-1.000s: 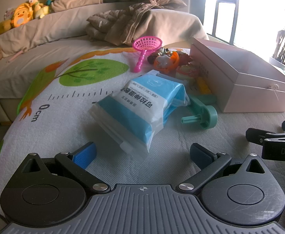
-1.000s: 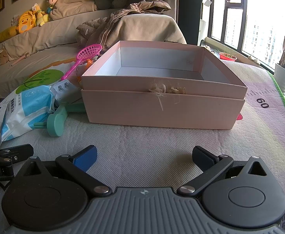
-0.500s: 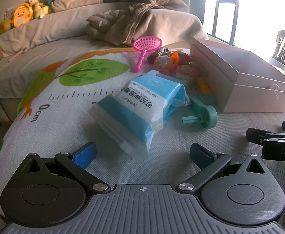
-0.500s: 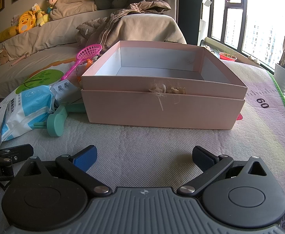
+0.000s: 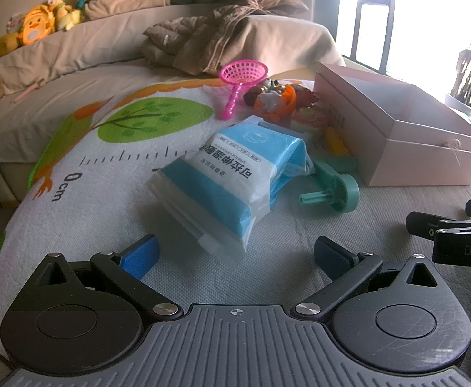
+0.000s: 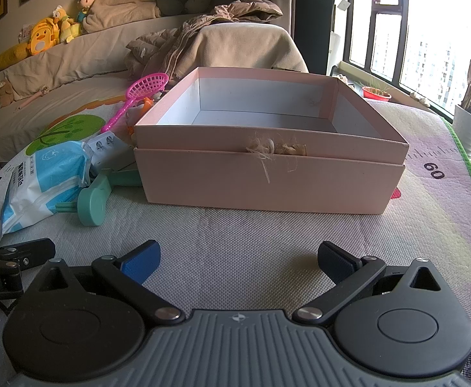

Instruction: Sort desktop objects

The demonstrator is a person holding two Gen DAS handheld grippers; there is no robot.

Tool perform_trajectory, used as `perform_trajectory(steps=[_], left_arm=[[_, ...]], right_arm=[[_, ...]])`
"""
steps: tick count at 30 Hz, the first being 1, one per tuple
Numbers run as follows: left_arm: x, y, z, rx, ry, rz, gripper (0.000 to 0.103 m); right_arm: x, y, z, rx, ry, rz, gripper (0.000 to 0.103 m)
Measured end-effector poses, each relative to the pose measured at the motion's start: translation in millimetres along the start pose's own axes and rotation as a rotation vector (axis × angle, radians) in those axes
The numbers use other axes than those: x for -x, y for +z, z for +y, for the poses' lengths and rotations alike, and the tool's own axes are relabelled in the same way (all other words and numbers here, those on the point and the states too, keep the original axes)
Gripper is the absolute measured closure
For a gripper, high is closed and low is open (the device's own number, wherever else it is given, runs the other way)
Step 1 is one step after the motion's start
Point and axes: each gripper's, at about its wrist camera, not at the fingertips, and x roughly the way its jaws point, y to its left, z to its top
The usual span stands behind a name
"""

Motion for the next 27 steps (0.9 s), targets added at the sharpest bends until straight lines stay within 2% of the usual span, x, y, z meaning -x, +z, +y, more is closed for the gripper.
perform_trajectory(steps=[17, 27], left_arm=[[-2.0, 0.8, 0.8, 0.000, -0.001, 0.000, 0.000], [-2.9, 1.4, 1.6, -0.004, 0.001, 0.005, 0.000]], right_arm=[[-6.7, 3.4, -1.1, 0.012, 0.009, 0.017, 0.000], [5.4, 0.1, -3.2, 0.016, 0.027, 0.075, 0.000]])
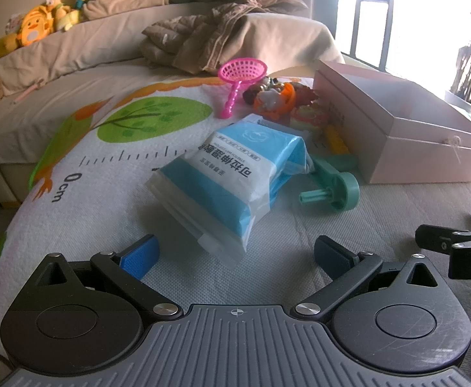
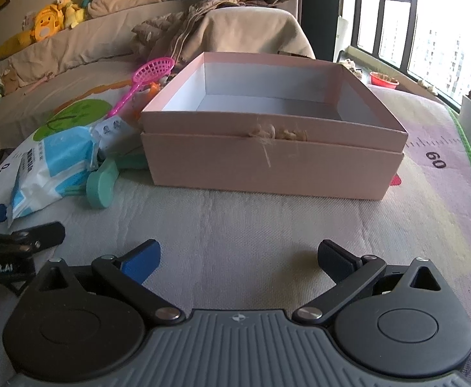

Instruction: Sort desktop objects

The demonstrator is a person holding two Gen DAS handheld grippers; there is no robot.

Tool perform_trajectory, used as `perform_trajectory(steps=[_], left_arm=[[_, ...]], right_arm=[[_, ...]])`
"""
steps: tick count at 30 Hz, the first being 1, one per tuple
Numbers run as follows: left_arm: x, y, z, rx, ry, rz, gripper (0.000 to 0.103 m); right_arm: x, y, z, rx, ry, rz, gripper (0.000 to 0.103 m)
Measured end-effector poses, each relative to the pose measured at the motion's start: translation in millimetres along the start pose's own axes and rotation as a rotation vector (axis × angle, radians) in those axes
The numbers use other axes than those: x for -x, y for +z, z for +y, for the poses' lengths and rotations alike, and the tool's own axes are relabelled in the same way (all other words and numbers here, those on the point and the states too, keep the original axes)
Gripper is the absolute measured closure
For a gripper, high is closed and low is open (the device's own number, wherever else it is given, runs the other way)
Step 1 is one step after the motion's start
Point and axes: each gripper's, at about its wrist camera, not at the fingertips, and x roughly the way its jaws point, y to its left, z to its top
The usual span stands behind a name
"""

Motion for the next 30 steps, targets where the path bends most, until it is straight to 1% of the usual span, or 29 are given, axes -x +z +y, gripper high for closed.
perform_trajectory(steps=[5, 8, 10, 11, 13, 15, 16, 17, 19, 20, 21, 22, 23, 26, 28, 30], left_arm=[[-2.7, 7.1, -1.5, -0.008, 0.002, 0.015, 0.000], [-3.6, 4.6, -1.3, -0.012, -0.004, 0.021, 0.000], [0.7, 4.2, 0.9, -0.026, -0.014, 0.028, 0.000], [2.8, 5.5, 1.5, -0.039, -0.018, 0.031, 0.000], [11.8, 9.8, 4.8, -0.062, -0.022, -0.010, 0.000], [20.7, 20.4, 10.6, -0.074, -0.024, -0.059, 0.000], [22.9, 26.4, 14.1, -0.069, -0.030, -0.071, 0.000], [24.0, 32.8, 18.2, -0.061, -0.037, -0.081, 0.000], [22.8, 43.7, 23.9, -0.057, -0.038, -0.094, 0.000], [20.1, 48.3, 26.3, -0.057, -0.033, -0.097, 0.000], [16.7, 51.8, 29.6, -0.053, -0.032, -0.097, 0.000], [13.0, 53.8, 32.8, -0.047, -0.034, -0.093, 0.000], [9.1, 55.8, 36.8, -0.038, -0.041, -0.088, 0.000], [1.3, 58.2, 49.6, -0.004, -0.073, -0.093, 0.000], [-0.8, 57.7, 56.4, 0.013, -0.094, -0.103, 0.000], [-2.2, 55.8, 60.5, 0.025, -0.117, -0.102, 0.000]], right_arm=[[2.6, -2.1, -1.3, 0.015, 0.010, -0.002, 0.000], [5.0, -0.7, -3.2, 0.033, 0.024, 0.011, 0.000], [9.8, 4.7, -5.7, 0.041, 0.038, 0.034, 0.000], [16.8, 9.8, -7.0, 0.041, 0.042, 0.018, 0.000], [39.1, 28.0, -6.7, 0.067, 0.043, -0.064, 0.000], [58.0, 57.3, -1.3, 0.113, 0.036, -0.145, 0.000], [61.6, 77.1, 3.2, 0.129, 0.039, -0.162, 0.000], [60.5, 97.9, 7.7, 0.131, 0.059, -0.156, 0.000], [43.9, 145.1, 18.6, 0.101, 0.143, -0.096, 0.000], [29.9, 166.4, 26.2, 0.100, 0.182, -0.055, 0.000], [11.6, 186.5, 38.3, 0.120, 0.203, -0.014, 0.000], [-7.5, 202.5, 51.1, 0.145, 0.195, 0.007, 0.000], [-29.6, 217.4, 65.7, 0.174, 0.169, 0.023, 0.000], [-98.6, 251.3, 105.2, 0.234, 0.108, 0.059, 0.000], [-143.4, 266.4, 124.9, 0.241, 0.077, 0.084, 0.000], [-182.3, 274.9, 133.6, 0.230, 0.048, 0.126, 0.000]])
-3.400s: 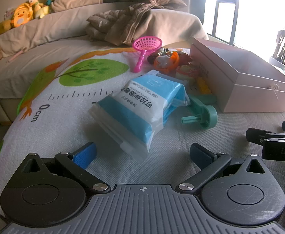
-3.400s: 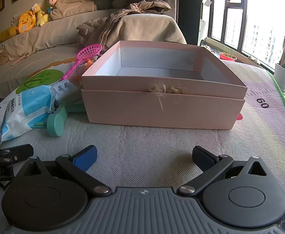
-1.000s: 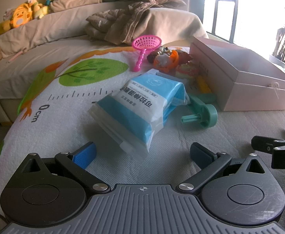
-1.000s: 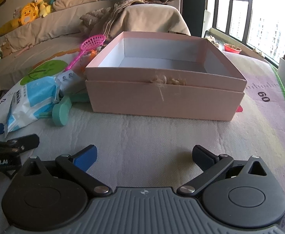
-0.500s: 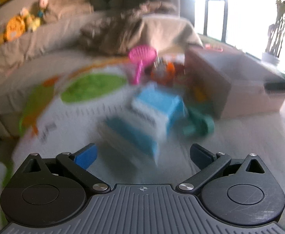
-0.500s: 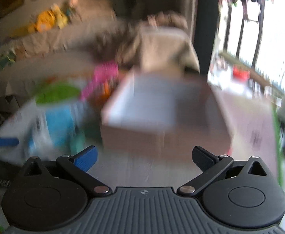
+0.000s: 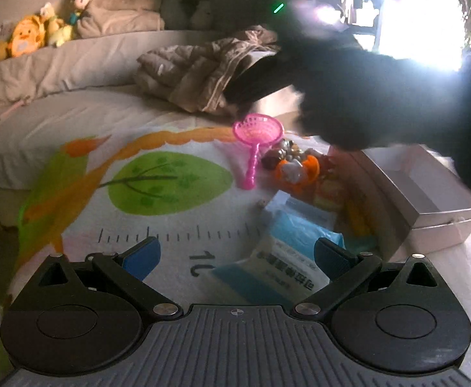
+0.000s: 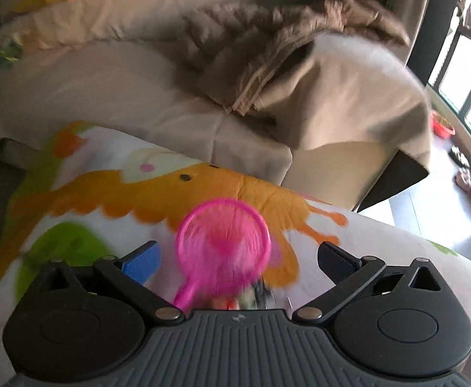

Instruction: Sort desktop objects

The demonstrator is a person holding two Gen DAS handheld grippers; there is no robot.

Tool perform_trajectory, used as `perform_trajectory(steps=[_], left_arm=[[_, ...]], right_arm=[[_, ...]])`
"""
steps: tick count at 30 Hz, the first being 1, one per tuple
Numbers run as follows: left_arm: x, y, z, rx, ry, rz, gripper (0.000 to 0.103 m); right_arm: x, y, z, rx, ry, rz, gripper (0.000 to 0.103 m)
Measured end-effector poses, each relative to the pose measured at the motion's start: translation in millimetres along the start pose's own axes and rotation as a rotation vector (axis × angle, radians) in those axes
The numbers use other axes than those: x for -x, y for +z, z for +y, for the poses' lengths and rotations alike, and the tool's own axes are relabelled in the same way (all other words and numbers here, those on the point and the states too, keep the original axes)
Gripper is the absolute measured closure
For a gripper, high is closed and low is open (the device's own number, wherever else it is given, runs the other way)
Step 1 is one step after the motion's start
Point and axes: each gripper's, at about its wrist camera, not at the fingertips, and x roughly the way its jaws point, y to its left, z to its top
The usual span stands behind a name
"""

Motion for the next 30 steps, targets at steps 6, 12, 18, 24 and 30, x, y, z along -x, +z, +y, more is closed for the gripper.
perform_trajectory(steps=[6, 12, 18, 24, 30], left_arm=[[-0.6, -5.9, 8.7, 0.038, -0.063, 0.020, 0.000], [3.8, -15.6, -1.3, 0.018, -0.092, 0.041, 0.000], [14.0, -30.5, -15.1, -0.024, -0.084, 0.080, 0.000], [18.6, -42.0, -31.7, -0.098, -0.060, 0.113, 0.000], [14.2, -41.2, -34.4, -0.127, -0.008, 0.117, 0.000]], right_arm=[[-56.7, 6.9, 4.1, 0.037, -0.052, 0.100, 0.026], [-38.5, -14.5, -1.3, 0.018, 0.051, 0.152, 0.069], [6.7, -54.7, 6.1, 0.001, 0.192, 0.191, 0.074], [69.4, -95.1, 11.9, 0.033, 0.234, 0.111, 0.064], [155.0, -158.2, -9.7, 0.038, 0.267, -0.049, 0.055]])
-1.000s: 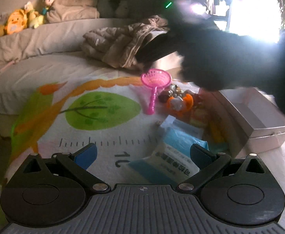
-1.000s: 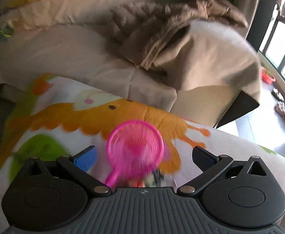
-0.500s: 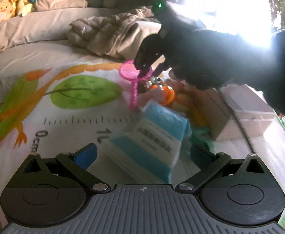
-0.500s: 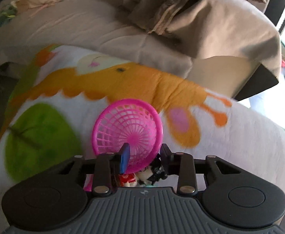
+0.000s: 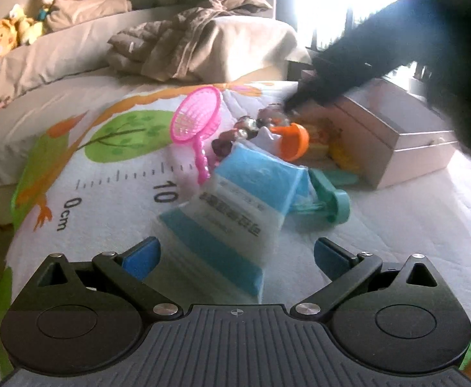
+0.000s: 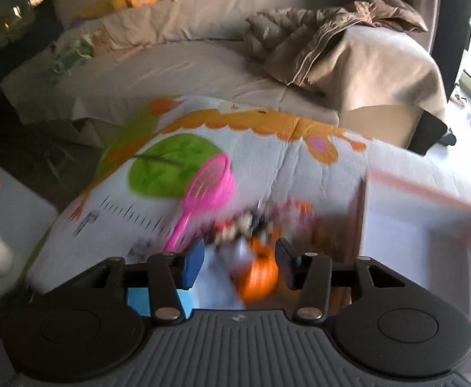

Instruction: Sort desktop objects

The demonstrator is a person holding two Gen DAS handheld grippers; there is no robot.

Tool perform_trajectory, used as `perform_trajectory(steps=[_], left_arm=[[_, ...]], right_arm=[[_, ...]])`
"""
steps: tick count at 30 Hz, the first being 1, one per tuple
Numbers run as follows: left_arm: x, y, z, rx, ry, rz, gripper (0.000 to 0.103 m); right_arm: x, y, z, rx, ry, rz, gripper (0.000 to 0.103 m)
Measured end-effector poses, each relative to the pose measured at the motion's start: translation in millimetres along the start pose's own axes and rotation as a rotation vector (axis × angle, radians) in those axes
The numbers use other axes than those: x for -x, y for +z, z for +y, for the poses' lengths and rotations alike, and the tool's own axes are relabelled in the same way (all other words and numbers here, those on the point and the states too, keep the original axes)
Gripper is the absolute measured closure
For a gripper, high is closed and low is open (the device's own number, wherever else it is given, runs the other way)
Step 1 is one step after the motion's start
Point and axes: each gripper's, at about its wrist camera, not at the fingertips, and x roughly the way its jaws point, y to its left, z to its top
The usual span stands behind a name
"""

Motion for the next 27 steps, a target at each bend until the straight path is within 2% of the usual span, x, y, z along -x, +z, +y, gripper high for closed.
perform_trajectory(steps=[5, 8, 11, 12, 13, 16, 22, 24, 27], left_arm=[[-1.4, 3.0, 0.8, 0.001, 0.049, 0.007, 0.000], [0.8, 0.3, 1.6, 0.012, 0.072, 0.017, 0.000], [0.6, -1.6, 1.6, 0.035, 0.098, -0.001, 0.000], [0.3, -1.9, 2.1, 0.045, 0.100, -0.012, 0.000], [-0.6, -2.3, 1.9, 0.054, 0.097, -0.022, 0.000], [-6.1, -4.7, 2.4, 0.073, 0.084, -0.026, 0.000], [-6.1, -9.9, 8.0, 0.095, 0.063, -0.038, 0.000], [-5.9, -11.0, 10.4, 0.102, 0.068, -0.036, 0.000], [-3.9, -12.8, 15.5, 0.121, 0.063, -0.037, 0.000]], right_arm=[[14.6, -53.8, -3.8, -0.041, -0.037, -0.010, 0.061], [39.4, -78.0, -22.2, -0.097, -0.046, -0.104, 0.061], [51.8, -96.9, -43.9, -0.118, -0.032, -0.111, 0.056], [52.8, -102.0, -48.2, -0.118, -0.039, -0.107, 0.049], [50.2, -106.5, -51.6, -0.111, -0.063, -0.091, 0.048], [35.4, -111.1, -59.6, -0.116, -0.126, -0.042, 0.048], [10.9, -95.0, -53.6, -0.093, -0.148, -0.064, 0.049], [-0.2, -86.6, -48.0, -0.076, -0.140, -0.068, 0.049], [-13.8, -75.6, -39.5, -0.097, -0.073, -0.060, 0.048]])
